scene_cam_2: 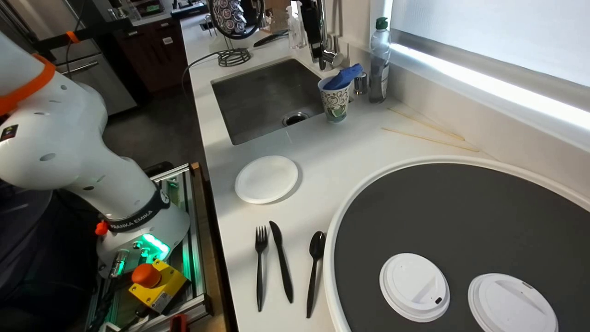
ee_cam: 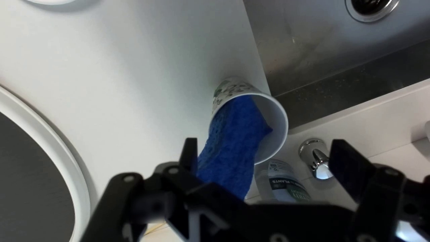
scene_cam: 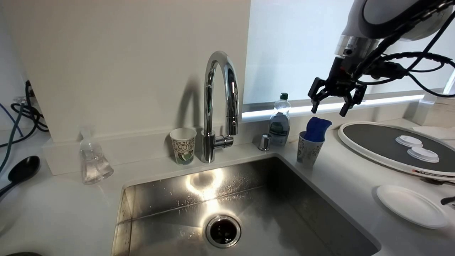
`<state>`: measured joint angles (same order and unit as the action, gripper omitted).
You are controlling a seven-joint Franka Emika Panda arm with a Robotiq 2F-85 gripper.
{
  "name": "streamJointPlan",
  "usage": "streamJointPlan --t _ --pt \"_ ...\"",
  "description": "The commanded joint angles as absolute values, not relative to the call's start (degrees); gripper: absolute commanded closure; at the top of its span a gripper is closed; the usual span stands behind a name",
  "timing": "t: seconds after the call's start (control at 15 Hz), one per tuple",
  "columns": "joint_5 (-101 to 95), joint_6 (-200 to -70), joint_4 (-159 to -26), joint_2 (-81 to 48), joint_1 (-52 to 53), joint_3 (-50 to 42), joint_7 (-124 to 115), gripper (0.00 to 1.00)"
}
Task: Remove the sponge from the cup
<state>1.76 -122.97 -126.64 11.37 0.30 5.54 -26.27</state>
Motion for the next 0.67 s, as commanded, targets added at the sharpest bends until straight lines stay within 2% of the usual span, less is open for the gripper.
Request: streamJointPlan --t 0.0,0.6 --pt "1.7 -122.8 -126.5 11.4 0.4 5.4 -26.3 0.0" --pt "14.8 -130.1 -125.9 6.0 0.6 0.8 -12.9 0.0"
